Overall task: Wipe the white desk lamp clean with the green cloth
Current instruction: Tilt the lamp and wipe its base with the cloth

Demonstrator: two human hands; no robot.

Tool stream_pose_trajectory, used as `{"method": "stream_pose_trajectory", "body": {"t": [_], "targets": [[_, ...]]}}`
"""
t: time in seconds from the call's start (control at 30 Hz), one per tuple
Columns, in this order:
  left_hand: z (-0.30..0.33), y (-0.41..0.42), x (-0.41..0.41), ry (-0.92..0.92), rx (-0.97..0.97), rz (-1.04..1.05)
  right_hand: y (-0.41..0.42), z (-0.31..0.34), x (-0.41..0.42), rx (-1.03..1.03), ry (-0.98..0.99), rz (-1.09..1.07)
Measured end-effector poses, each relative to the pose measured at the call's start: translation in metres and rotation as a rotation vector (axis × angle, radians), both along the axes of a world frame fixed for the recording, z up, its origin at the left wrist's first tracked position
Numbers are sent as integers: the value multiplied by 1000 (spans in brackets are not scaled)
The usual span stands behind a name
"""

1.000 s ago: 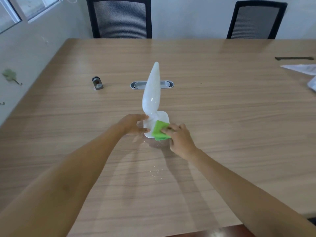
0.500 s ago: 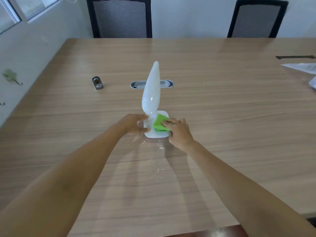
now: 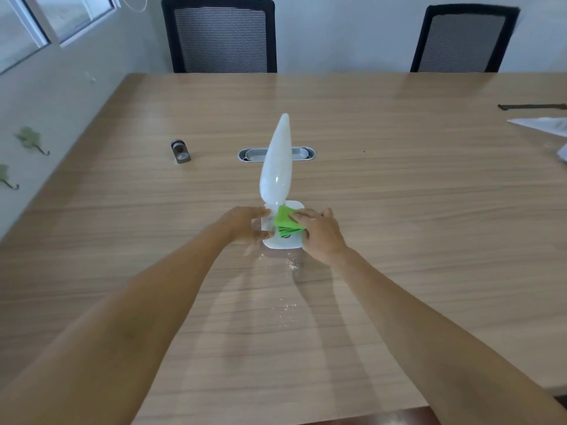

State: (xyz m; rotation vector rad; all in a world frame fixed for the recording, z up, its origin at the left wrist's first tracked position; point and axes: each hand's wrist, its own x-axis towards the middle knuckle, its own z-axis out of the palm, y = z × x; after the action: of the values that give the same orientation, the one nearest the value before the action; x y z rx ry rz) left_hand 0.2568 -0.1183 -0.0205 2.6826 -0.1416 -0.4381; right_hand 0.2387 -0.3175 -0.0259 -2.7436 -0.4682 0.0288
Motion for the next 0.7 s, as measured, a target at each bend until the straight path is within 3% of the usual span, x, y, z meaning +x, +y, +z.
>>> {"method": "stream_pose_trajectory", "body": {"t": [0.2, 0.33, 0.53, 0.7], "targets": [[-8, 11, -11, 32, -74, 86, -3, -15, -34, -20, -35, 111], [-8, 11, -14, 4, -68, 71, 9, 2, -12, 26, -139, 56], [-7, 11, -16, 0, -1, 22, 30, 5, 10, -136, -2, 89], [-7, 13, -15, 51, -83, 71, 14, -11, -26, -112, -12, 180]]}}
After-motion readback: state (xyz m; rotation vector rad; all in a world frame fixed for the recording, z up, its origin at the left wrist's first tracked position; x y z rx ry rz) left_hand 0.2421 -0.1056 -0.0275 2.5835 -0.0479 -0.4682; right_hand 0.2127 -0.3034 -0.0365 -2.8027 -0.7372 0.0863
